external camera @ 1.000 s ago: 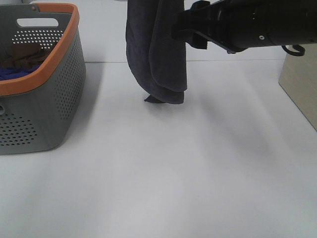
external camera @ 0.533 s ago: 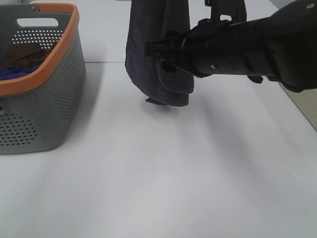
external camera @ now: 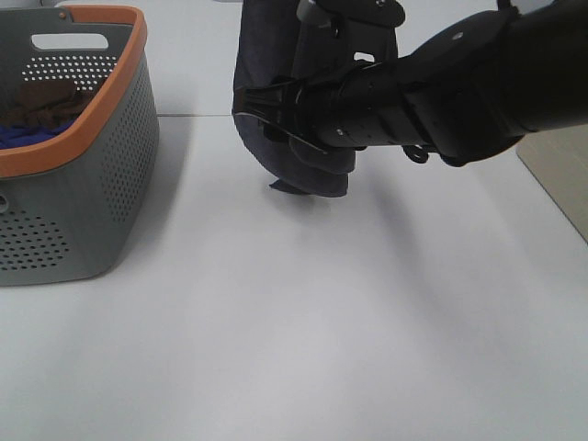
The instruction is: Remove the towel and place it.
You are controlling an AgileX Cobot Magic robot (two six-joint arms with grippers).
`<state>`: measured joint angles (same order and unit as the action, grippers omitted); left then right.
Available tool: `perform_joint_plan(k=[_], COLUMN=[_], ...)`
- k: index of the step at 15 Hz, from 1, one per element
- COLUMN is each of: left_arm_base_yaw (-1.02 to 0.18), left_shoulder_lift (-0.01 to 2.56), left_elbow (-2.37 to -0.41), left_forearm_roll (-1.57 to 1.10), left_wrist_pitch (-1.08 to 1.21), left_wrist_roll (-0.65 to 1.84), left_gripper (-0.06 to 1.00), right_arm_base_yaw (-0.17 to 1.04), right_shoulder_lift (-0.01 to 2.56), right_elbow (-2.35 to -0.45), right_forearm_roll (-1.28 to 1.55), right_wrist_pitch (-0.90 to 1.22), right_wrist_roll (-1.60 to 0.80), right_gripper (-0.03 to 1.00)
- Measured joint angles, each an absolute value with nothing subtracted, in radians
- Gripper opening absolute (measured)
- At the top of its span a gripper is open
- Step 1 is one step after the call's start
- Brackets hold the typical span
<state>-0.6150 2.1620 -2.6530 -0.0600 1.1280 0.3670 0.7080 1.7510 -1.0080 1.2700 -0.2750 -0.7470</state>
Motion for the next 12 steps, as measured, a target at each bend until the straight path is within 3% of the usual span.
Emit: perform_joint_plan(k=[8,12], left_arm_base_yaw=[-0.615,-0.615], left_shoulder_lift=[2.162,2.162], left_elbow=[-2.653,-2.653], left_forearm_roll=[-0.06,-0.06], left_wrist_pitch=[1.123,1.111], left_wrist_roll=[0.351,0.349], left_gripper=[0.0,0.0], right_arm_base_yaw=[0.708,0.708], right_shoulder_lift=[1.835,1.837], right_elbow=[-1.039,-1.039], right_forearm_roll=[1.276,1.278], right_wrist_pitch=[-0.532,-0.587], right_wrist_roll=[-0.675,-0.689], right_gripper=[0.55,0.47])
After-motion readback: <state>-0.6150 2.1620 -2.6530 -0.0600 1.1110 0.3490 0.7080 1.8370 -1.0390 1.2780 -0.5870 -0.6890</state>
